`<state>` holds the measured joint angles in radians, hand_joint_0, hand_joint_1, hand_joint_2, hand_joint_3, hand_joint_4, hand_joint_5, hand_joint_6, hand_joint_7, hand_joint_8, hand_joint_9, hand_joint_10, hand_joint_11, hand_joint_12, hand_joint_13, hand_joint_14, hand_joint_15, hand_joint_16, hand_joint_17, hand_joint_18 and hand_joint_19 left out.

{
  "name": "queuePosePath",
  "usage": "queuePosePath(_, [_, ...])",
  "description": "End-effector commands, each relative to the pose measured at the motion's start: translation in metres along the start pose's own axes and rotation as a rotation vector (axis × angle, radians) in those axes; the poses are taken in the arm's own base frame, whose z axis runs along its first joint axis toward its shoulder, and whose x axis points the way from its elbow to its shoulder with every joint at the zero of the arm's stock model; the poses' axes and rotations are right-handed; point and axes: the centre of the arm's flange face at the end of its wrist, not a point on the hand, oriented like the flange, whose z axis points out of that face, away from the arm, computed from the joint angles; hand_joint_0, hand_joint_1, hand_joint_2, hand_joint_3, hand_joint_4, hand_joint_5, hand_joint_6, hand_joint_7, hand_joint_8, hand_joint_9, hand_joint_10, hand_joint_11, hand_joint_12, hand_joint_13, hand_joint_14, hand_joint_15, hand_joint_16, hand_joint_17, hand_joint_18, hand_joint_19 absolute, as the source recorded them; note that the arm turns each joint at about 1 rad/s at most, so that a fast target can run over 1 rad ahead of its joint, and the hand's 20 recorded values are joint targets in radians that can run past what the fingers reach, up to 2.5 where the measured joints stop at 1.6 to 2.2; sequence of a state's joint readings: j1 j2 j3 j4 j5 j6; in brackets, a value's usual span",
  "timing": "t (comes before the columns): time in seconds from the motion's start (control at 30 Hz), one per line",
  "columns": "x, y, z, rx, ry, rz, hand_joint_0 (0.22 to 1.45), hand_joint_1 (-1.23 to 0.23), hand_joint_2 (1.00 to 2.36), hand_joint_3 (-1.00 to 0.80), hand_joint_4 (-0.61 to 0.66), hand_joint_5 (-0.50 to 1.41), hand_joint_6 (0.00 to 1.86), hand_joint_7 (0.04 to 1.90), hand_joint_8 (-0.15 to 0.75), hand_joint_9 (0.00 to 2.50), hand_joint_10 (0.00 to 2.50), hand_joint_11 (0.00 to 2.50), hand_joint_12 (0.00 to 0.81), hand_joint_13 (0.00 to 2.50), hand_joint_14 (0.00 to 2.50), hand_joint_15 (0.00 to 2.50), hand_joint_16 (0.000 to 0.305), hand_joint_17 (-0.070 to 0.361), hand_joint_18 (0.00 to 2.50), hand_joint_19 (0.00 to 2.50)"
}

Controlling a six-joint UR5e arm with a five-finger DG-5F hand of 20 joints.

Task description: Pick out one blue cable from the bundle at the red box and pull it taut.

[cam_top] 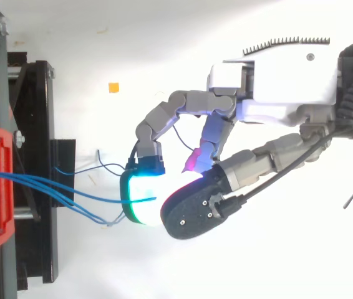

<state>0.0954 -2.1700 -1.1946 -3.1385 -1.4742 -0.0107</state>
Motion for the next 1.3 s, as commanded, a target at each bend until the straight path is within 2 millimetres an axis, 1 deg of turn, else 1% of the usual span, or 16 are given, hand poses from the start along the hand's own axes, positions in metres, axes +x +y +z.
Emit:
queuePosePath(0.0, [-0.0002, 0.0004, -0.0003, -0.001, 0.000, 0.000, 0.59, -0.68, 1.02, -0.23, -0.10, -0.03, 0.87, 0.89, 0.256, 1.31, 0.03, 0.72, 0.270, 1.10, 0.03, 0.72, 0.043, 0.097, 0.92, 0.73])
queuePosePath(0.07, [-0.0002, 0.0004, -0.0003, -0.001, 0.000, 0.000, 0.59, -0.68, 1.02, -0.22, -0.10, -0.03, 0.87, 0.90, 0.267, 1.34, 0.03, 0.72, 0.281, 1.14, 0.03, 0.74, 0.047, 0.105, 0.99, 0.74])
queuePosePath(0.17, [0.0009, 0.0002, 0.0004, -0.001, 0.001, 0.000, 0.59, -0.69, 1.02, -0.22, -0.09, -0.02, 0.86, 0.92, 0.266, 1.38, 0.03, 0.73, 0.276, 1.17, 0.03, 0.75, 0.047, 0.105, 0.99, 0.75])
queuePosePath(0.23, [-0.0002, 0.0012, -0.0002, -0.002, 0.000, 0.000, 0.59, -0.68, 1.02, -0.22, -0.10, -0.03, 0.87, 0.92, 0.256, 1.34, 0.03, 0.72, 0.277, 1.15, 0.03, 0.74, 0.045, 0.102, 0.94, 0.74])
queuePosePath(0.3, [0.0009, 0.0005, -0.0002, -0.001, 0.001, 0.000, 0.58, -0.70, 1.02, -0.20, -0.08, -0.01, 0.86, 0.94, 0.287, 1.43, 0.03, 0.70, 0.310, 1.19, 0.03, 0.70, 0.052, 0.117, 0.99, 0.68])
queuePosePath(0.33, [0.0009, 0.0005, -0.0002, -0.001, 0.001, 0.000, 0.58, -0.72, 1.01, -0.18, -0.07, -0.01, 0.85, 0.97, 0.325, 1.43, 0.03, 0.67, 0.346, 1.17, 0.02, 0.65, 0.055, 0.123, 0.99, 0.62])
queuePosePath(0.37, [-0.0002, 0.0002, 0.0003, -0.001, 0.000, 0.000, 0.59, -0.73, 1.01, -0.18, -0.07, 0.00, 0.85, 0.98, 0.334, 1.41, 0.03, 0.64, 0.360, 1.10, 0.02, 0.60, 0.054, 0.121, 0.94, 0.62])
queuePosePath(0.43, [-0.0002, 0.0004, -0.0003, -0.001, 0.000, 0.000, 0.59, -0.74, 1.01, -0.18, -0.07, 0.00, 0.84, 0.99, 0.345, 1.43, 0.03, 0.64, 0.368, 1.16, 0.02, 0.59, 0.056, 0.125, 1.02, 0.62])
queuePosePath(0.67, [0.0009, 0.0005, -0.0002, -0.001, 0.001, 0.000, 0.60, -0.73, 1.01, -0.22, -0.08, -0.01, 0.84, 0.98, 0.302, 1.38, 0.02, 0.63, 0.336, 1.13, 0.02, 0.60, 0.050, 0.112, 1.00, 0.62])
queuePosePath(1.27, [-0.0002, -0.0006, 0.0001, 0.001, 0.000, 0.000, 0.60, -0.72, 1.02, -0.23, -0.09, -0.02, 0.83, 0.98, 0.297, 1.35, 0.03, 0.62, 0.335, 1.10, 0.02, 0.59, 0.048, 0.109, 0.97, 0.64])
